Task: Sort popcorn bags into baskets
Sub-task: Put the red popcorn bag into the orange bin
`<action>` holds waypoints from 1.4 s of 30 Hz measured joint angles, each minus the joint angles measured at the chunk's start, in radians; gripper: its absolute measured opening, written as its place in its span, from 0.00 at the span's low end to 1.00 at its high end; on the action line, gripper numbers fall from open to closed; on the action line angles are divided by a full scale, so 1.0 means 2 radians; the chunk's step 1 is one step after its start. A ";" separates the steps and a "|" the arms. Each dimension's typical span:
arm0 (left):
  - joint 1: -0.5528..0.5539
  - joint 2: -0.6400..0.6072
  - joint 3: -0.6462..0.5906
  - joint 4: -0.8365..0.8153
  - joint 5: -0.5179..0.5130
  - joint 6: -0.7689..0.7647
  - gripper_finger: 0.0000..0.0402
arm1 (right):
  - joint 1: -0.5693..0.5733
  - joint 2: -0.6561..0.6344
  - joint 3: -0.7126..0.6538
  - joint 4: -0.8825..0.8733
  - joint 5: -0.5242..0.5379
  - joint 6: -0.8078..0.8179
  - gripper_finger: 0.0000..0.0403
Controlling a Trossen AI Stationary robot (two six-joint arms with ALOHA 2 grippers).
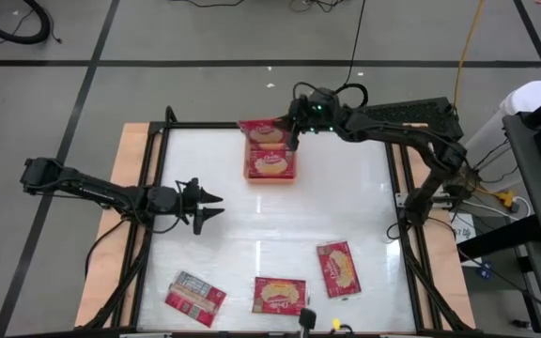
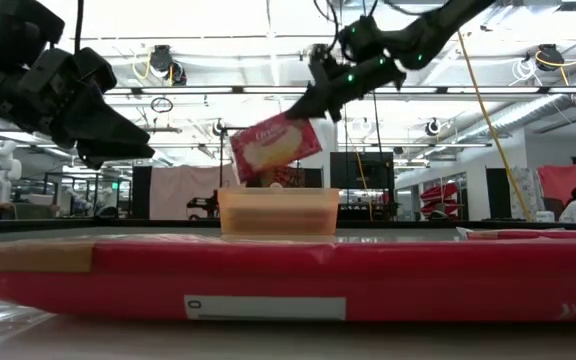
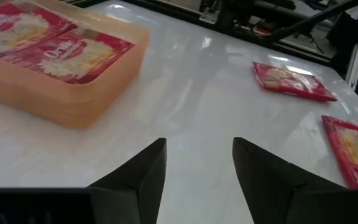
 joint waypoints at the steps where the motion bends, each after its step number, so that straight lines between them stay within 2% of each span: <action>1: -0.002 0.000 0.000 -0.001 -0.002 0.000 0.46 | -0.005 0.007 0.000 0.003 -0.003 0.005 0.01; 17: -0.005 0.000 0.000 0.000 -0.013 0.007 0.46 | -0.030 0.056 0.000 0.047 0.000 0.051 0.02; 27: -0.005 0.000 0.000 -0.001 -0.012 -0.001 0.46 | -0.043 0.089 0.001 0.055 -0.001 0.053 0.03; 33: -0.005 0.000 0.000 -0.001 -0.012 0.004 0.46 | -0.057 0.107 0.001 0.060 0.003 0.050 0.11; 42: -0.005 0.000 0.000 0.000 0.001 0.007 0.46 | -0.076 0.132 0.001 0.067 0.016 0.045 0.31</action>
